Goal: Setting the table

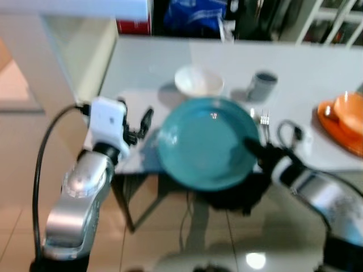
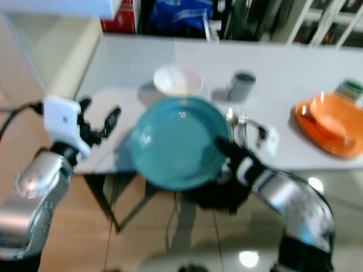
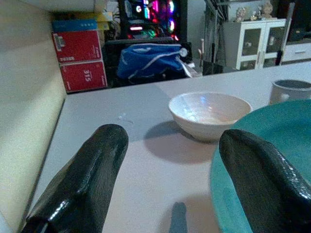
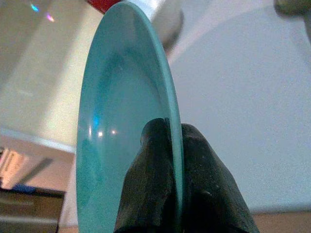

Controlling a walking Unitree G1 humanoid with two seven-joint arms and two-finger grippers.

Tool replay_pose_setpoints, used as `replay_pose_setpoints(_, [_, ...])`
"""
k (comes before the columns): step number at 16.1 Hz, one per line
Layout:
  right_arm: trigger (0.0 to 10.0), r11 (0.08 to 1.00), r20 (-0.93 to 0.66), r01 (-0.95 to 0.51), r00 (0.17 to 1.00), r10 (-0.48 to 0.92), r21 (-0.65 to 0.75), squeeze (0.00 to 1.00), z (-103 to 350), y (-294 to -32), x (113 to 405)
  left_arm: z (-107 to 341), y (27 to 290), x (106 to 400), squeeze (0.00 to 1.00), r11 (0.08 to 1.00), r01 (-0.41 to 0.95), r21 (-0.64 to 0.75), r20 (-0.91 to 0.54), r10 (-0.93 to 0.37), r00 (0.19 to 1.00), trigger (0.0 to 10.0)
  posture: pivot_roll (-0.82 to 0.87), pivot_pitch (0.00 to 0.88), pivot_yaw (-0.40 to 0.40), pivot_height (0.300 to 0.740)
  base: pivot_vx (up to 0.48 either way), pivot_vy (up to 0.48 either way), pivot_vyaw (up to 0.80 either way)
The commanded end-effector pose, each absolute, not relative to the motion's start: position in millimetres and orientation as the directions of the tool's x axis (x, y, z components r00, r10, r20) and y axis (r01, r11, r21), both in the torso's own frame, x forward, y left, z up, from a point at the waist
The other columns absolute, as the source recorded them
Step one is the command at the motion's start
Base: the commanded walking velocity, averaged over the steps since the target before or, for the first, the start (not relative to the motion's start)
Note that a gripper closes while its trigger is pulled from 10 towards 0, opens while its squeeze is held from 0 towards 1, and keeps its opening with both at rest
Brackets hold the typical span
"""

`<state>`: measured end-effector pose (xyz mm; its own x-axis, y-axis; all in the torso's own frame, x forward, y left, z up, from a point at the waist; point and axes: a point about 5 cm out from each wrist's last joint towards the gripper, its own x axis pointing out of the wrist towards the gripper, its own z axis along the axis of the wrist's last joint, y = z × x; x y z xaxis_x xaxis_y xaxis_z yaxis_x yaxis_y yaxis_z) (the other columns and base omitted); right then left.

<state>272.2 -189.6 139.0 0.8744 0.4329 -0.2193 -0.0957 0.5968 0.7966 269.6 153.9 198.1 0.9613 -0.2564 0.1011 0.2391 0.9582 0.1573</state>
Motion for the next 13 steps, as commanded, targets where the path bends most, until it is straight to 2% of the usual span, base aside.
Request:
replay_pose_setpoints(1, [10.0, 0.552, -0.171, -0.153, 0.855, 0.49, 0.82, 0.0, 148, -179, 274, 199, 159, 268, 0.0, 0.955, 0.247, 0.164, 0.09, -0.264, 0.96, 10.0, 0.01, 0.094, -0.059, 0.74, 0.0, 0.0, 0.0])
replay_pose_setpoints(4, [10.0, 0.565, -0.259, -0.096, 0.817, 0.515, 0.819, 0.0, 134, -173, 271, 196, 156, 249, 0.0, 0.886, 0.434, 0.165, 0.074, -0.45, 0.89, 10.0, 0.01, 0.096, -0.058, 0.74, 0.0, 0.0, 0.0])
replay_pose_setpoints(6, [10.0, 0.564, -0.283, -0.083, 0.799, 0.53, 0.821, 0.0, 132, -170, 272, 194, 153, 242, 0.0, 0.847, 0.504, 0.168, 0.044, -0.518, 0.854, 10.0, 0.01, 0.098, -0.056, 0.74, 0.0, 0.0, 0.0])
replay_pose_setpoints(9, [10.0, 0.565, -0.3, -0.067, 0.793, 0.531, 0.822, 0.0, 130, -167, 278, 194, 152, 240, 0.0, 0.834, 0.527, 0.162, 0.04, -0.54, 0.841, 10.0, 0.02, 0.102, -0.055, 0.74, 0.0, 0.0, 0.0])
replay_pose_setpoints(11, [10.0, 0.614, -0.389, 0.06, 0.82, 0.42, 0.787, 0.0, 119, -176, 292, 193, 148, 236, 0.0, 0.797, 0.585, 0.148, 0.028, -0.595, 0.803, 10.0, 0.02, 0.101, -0.054, 0.74, 0.0, 0.0, 0.0])
replay_pose_setpoints(13, [10.0, 0.616, -0.405, 0.095, 0.828, 0.387, 0.782, 0.0, 117, -178, 300, 192, 146, 233, 0.0, 0.782, 0.609, 0.137, 0.014, -0.616, 0.788, 10.0, 0.02, 0.1, -0.054, 0.74, 0.0, 0.0, 0.0])
